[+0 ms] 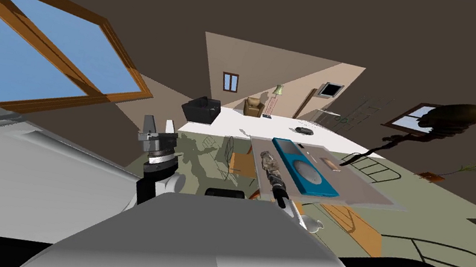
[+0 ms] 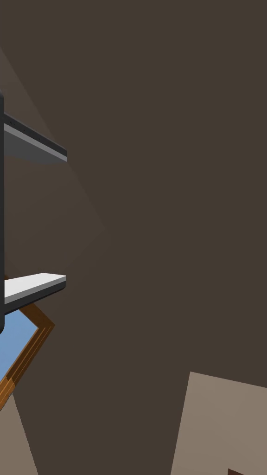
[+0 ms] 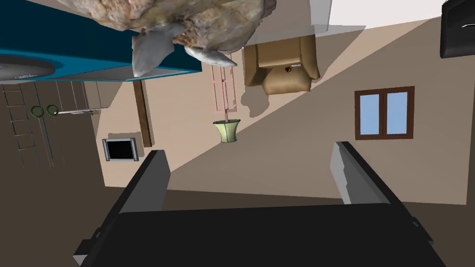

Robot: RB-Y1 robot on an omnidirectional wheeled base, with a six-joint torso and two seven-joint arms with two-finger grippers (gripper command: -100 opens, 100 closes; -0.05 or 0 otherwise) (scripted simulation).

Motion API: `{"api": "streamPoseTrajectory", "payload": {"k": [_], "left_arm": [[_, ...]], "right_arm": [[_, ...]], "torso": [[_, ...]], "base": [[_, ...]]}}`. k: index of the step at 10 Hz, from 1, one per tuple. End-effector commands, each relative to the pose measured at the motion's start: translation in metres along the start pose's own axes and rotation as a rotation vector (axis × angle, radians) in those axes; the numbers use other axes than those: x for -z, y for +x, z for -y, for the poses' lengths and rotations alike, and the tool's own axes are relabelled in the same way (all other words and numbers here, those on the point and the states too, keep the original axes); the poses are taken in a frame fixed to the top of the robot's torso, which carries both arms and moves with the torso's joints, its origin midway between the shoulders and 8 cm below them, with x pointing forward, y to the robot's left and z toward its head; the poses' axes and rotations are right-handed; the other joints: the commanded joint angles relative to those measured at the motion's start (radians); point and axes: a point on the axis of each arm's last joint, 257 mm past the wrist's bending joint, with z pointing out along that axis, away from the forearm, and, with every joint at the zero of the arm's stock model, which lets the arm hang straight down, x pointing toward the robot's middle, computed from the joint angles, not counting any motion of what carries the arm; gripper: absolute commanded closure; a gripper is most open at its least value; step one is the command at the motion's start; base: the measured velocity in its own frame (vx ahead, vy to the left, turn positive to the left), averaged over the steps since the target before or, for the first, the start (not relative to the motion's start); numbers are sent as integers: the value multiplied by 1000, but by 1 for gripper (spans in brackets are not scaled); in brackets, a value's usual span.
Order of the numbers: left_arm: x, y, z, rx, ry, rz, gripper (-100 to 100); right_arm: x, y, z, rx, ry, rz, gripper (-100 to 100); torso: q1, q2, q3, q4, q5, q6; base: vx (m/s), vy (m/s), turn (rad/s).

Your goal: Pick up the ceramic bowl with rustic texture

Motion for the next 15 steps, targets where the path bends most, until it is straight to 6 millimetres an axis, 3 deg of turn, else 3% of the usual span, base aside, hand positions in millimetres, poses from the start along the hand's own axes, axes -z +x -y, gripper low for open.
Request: {"api": "streamPoseTrajectory", "payload": {"k": [1, 2, 3, 4, 5, 7, 8, 10, 11, 13, 15], "left_arm": [[0, 0, 0, 0, 0, 0, 0], [0, 0, 0, 0, 0, 0, 0], [0, 0, 0, 0, 0, 0, 0], [0, 0, 0, 0, 0, 0, 0], [0, 0, 0, 0, 0, 0, 0], [0, 0, 0, 0, 0, 0, 0], [0, 0, 0, 0, 0, 0, 0], [0, 0, 0, 0, 0, 0, 0], [0, 0, 0, 0, 0, 0, 0], [0, 0, 0, 0, 0, 0, 0], [0, 0, 0, 0, 0, 0, 0]], "right_arm": [[2, 23, 15, 86, 35, -54, -100], [5, 41, 27, 145, 60, -100, -100], [5, 41, 27, 167, 59, -100, -100], [9, 59, 39, 231, 81, -146, -100], [9, 59, 39, 243, 81, -147, -100], [19, 93, 63, 375, 114, -238, -100], [19, 93, 63, 391, 112, -239, -100], [31, 122, 85, 518, 132, -326, -100], [31, 122, 85, 531, 130, -327, -100], [45, 148, 106, 652, 137, -408, -100], [52, 158, 114, 717, 135, -443, -100]], "torso": [[0, 0, 0, 0, 0, 0], [0, 0, 0, 0, 0, 0], [0, 0, 0, 0, 0, 0], [0, 0, 0, 0, 0, 0], [0, -1, 0, 0, 0, 0], [0, 0, 0, 0, 0, 0], [0, -1, 0, 0, 0, 0], [-1, 0, 0, 0, 0, 0], [-1, 0, 0, 0, 0, 0], [-1, 0, 0, 0, 0, 0], [-2, 0, 0, 0, 0, 0]], "base": [[31, 9, 97], [47, 11, 170], [44, 6, 47], [42, 12, 79], [31, 7, 40], [41, 4, 88], [37, -6, 33], [39, -8, 67], [41, -10, 26], [43, -20, 48], [32, -22, 14]]}}
